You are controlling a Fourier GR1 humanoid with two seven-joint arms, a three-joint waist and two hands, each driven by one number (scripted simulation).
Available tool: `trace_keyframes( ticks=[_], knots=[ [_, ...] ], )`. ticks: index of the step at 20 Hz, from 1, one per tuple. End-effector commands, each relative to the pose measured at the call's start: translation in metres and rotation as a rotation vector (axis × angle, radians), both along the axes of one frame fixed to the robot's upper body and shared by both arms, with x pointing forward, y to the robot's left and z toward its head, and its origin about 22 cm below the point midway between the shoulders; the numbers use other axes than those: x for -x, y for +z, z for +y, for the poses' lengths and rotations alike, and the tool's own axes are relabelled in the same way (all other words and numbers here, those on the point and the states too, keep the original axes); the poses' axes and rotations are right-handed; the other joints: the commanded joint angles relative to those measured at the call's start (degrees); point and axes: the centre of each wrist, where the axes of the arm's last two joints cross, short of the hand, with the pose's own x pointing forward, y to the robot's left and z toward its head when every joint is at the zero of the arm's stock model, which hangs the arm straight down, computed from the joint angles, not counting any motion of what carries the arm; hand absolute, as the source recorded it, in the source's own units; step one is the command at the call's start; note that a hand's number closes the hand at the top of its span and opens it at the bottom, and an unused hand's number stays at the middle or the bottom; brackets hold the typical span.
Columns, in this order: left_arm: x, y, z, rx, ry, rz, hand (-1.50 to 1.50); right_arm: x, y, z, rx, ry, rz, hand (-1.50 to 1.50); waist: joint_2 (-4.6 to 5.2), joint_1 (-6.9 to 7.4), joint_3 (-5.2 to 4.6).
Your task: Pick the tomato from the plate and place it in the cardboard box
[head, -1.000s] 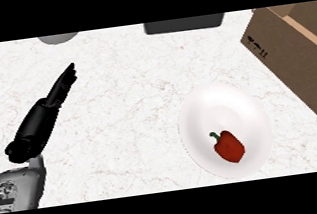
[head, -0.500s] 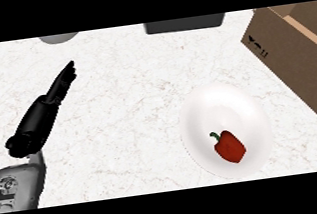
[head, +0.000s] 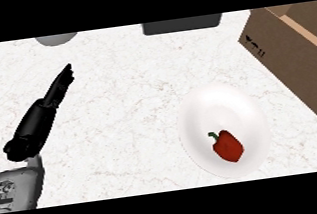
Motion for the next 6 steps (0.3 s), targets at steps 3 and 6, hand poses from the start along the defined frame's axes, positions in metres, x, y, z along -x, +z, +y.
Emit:
trace_keyframes(
  ticks=[3,6],
  knots=[
    [0.003,-0.001,0.009,-0.003,0.007,-0.010,0.00,0.035,-0.012,-0.045,-0.241,-0.146,-0.164,-1.50,0.15,0.17,-0.11],
    [0.001,0.006,-0.002,-0.015,-0.002,-0.001,0.00,0.053,-0.030,-0.062,-0.247,-0.219,-0.216,-1.50,0.40,0.66,-0.05]
  ],
)
